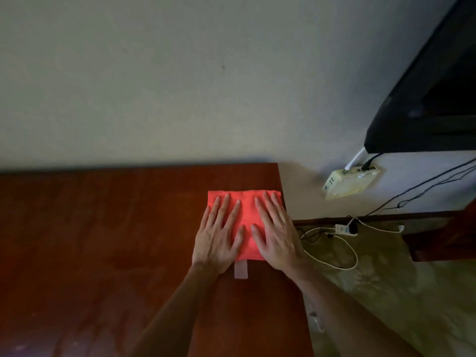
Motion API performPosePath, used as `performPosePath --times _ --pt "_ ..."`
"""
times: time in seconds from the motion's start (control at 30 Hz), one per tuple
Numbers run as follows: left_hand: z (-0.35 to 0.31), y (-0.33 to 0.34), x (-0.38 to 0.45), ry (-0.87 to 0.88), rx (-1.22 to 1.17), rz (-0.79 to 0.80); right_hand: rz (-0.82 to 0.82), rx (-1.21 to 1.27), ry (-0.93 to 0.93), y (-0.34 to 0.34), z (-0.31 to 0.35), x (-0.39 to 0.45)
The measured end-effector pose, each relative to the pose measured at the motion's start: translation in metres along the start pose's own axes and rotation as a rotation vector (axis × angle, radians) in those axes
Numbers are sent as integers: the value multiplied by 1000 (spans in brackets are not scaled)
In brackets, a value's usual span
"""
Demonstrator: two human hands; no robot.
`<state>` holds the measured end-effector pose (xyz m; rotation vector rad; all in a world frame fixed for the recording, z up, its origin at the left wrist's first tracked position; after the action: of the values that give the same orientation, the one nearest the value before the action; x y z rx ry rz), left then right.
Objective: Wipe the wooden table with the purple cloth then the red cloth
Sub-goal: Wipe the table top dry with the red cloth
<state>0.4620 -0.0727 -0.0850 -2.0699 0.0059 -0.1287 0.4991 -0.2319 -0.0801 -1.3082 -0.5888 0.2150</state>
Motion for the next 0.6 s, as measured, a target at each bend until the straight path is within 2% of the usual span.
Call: performPosePath --times 0.17,0.3,0.47,0.6 --pt "21 -3 71 23 6 -36 -33 -48 4 20 -25 66" --pt "27 -2 93 55 4 -44 -36 -70 9 26 -36 84" --pt "17 -4 79 6 29 -7 -26 -65 26 25 -32 72" --pt "-5 2 23 20 24 0 -25 -39 30 7 -16 15"
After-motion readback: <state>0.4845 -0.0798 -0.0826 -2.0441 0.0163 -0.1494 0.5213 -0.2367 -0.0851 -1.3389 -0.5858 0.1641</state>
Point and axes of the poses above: each hand's wrist, its own x-axis towards the middle knuckle, its own y-axis out of the palm, z = x × y, the point moved 6 cm from there along x, towards the middle knuckle, and after that the axes turned 12 degrees about -x, right-handed, at the moved point
